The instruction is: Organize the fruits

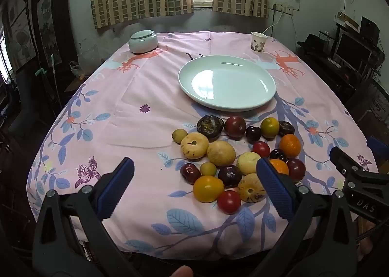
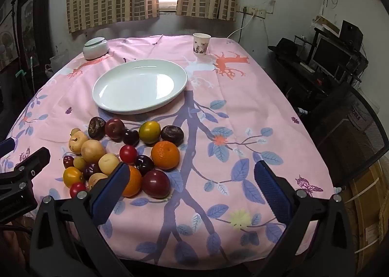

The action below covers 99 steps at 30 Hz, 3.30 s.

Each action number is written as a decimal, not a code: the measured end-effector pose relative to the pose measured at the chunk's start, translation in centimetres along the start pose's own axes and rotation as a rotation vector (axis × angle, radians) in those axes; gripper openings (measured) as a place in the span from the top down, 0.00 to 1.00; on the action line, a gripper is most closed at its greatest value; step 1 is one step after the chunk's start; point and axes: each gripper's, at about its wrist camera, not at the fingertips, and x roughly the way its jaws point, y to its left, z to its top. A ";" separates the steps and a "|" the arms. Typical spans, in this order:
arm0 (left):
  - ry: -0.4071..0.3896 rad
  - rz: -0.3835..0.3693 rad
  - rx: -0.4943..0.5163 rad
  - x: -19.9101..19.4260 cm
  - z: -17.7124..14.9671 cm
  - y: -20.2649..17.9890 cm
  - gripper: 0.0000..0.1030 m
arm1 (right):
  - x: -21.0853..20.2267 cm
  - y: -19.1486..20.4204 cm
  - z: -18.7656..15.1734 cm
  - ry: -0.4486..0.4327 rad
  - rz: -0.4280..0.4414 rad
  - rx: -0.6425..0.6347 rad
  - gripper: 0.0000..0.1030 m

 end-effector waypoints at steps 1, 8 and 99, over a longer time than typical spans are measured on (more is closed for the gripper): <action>0.002 0.000 0.001 0.0 0.0 0.0 0.02 | 0.1 0.0 0.0 0.005 -0.001 0.000 0.01; 0.011 -0.014 -0.002 0.0 0.0 0.0 0.02 | 0.1 0.1 0.1 0.002 -0.008 0.003 0.01; 0.014 -0.094 -0.035 -1.5 -1.6 0.9 0.02 | -0.5 1.2 -0.8 -0.005 0.116 -0.039 0.01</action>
